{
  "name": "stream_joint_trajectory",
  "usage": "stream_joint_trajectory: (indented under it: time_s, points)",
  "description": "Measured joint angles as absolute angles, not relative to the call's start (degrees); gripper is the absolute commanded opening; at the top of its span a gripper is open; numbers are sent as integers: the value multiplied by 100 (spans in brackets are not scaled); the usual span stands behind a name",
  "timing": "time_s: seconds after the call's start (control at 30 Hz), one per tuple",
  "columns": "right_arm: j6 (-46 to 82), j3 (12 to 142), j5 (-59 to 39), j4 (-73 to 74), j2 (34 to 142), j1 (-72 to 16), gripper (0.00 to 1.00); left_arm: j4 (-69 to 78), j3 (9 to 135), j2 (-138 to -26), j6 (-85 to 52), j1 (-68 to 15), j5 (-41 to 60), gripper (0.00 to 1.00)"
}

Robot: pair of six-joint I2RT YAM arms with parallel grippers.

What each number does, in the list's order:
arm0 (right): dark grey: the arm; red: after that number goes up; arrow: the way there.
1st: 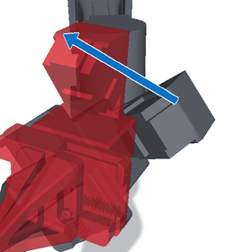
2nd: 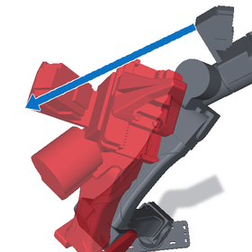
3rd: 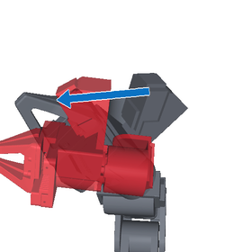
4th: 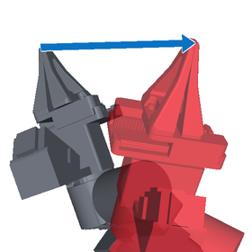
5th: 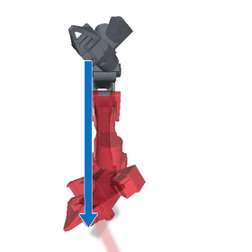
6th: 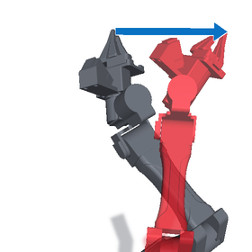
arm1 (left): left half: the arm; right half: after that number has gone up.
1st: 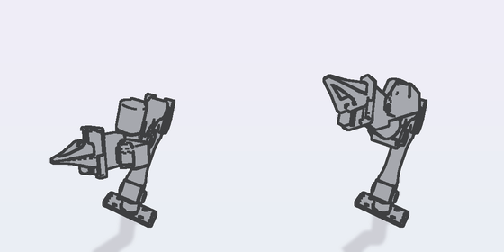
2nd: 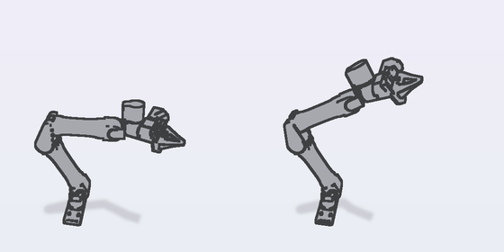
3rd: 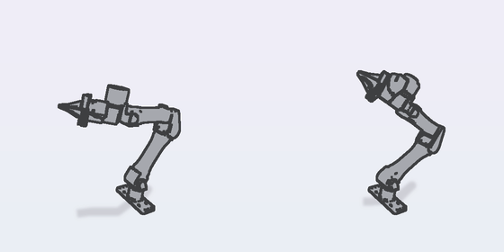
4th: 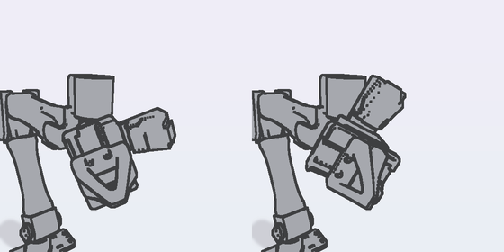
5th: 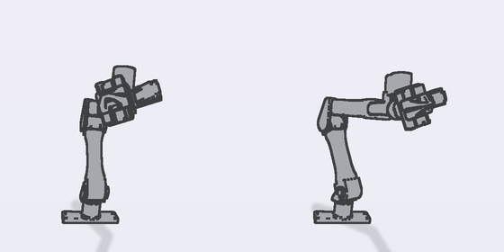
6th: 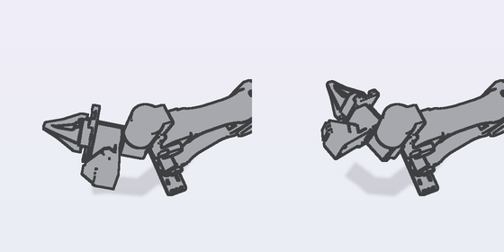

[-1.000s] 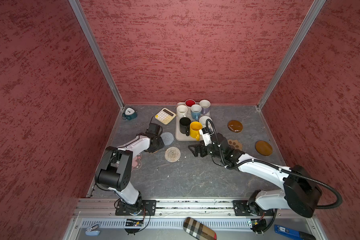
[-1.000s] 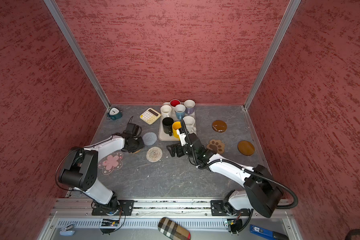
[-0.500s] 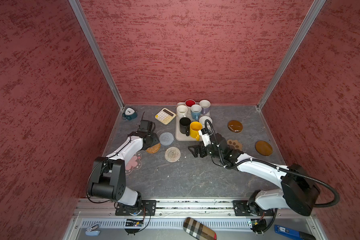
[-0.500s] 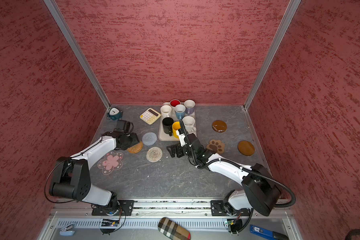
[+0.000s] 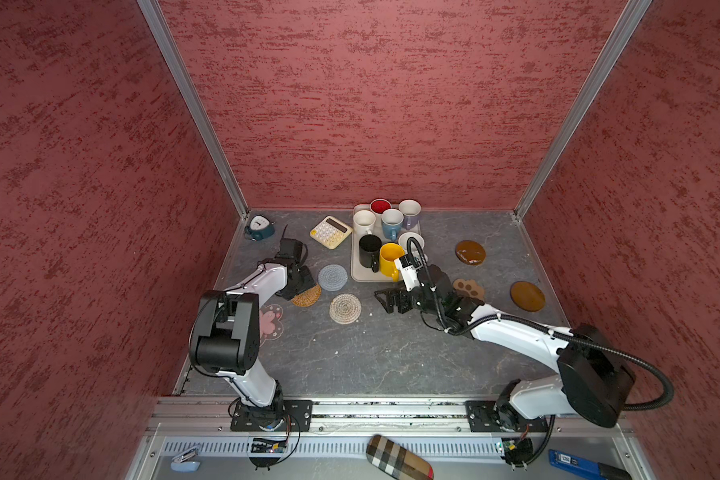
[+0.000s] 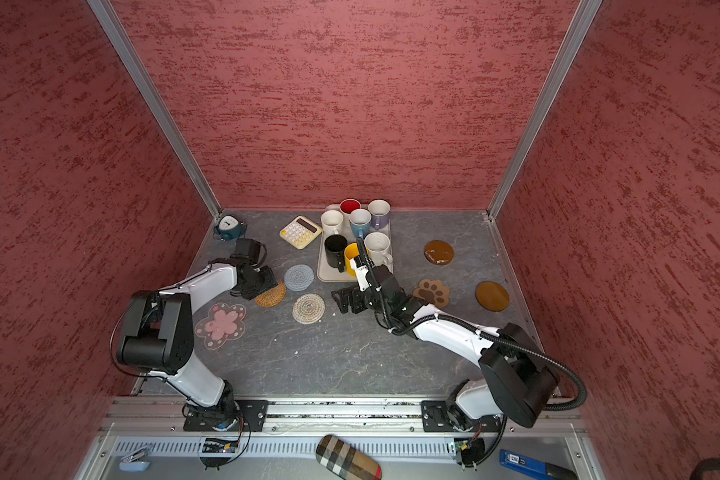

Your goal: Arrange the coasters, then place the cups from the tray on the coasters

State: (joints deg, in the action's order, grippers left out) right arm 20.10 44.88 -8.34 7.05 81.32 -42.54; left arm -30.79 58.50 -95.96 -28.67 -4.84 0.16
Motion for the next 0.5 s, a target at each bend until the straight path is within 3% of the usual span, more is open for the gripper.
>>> stream_joint_trajectory:
  time_s: [0.5]
  points:
    - [2008,4528,-854,701,8263,-4254,99,-3013,6097,-10106,-2808,-679,-183,41]
